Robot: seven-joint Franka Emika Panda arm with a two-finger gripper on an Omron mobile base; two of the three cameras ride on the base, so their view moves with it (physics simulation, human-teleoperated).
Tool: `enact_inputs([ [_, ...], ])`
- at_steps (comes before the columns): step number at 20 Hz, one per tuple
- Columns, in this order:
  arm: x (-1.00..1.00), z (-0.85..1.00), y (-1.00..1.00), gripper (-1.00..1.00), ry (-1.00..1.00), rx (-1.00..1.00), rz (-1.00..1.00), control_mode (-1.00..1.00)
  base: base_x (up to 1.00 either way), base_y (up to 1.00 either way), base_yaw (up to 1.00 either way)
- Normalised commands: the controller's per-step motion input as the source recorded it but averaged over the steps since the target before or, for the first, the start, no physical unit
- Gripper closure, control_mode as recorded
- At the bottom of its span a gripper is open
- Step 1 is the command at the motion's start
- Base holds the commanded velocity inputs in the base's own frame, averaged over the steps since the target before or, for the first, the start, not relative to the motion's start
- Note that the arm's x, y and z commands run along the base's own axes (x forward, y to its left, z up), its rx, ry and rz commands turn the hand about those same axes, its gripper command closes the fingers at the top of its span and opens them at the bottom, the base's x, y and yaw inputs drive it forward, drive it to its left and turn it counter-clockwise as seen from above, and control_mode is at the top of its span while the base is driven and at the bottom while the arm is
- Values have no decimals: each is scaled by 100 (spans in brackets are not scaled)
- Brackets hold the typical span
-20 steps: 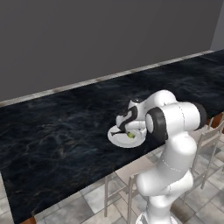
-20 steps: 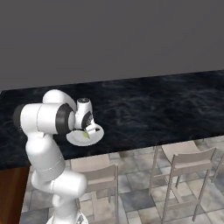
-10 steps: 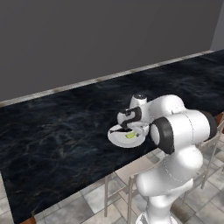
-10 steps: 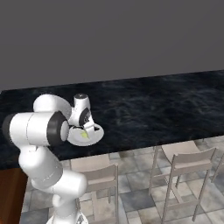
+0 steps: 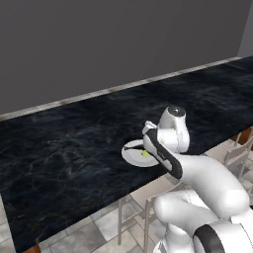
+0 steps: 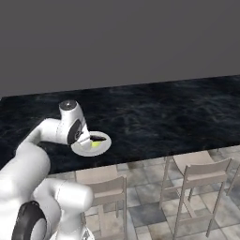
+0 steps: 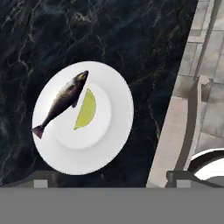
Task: Take the lemon wedge from the fridge and place it on the plate with fish on the dining counter.
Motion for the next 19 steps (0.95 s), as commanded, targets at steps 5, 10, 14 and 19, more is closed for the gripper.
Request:
enact_inputs([
  [5, -100, 9, 0, -100, -9, 0, -2, -100, 0, 0, 0],
  [10, -100, 0, -1, -100, -10, -2, -1, -100, 0, 0, 0],
  [14, -100, 85, 0, -100, -3, -3, 0, -100, 0, 0, 0],
  [19, -100, 95, -3, -100, -43, 0, -1, -100, 0, 0, 0],
])
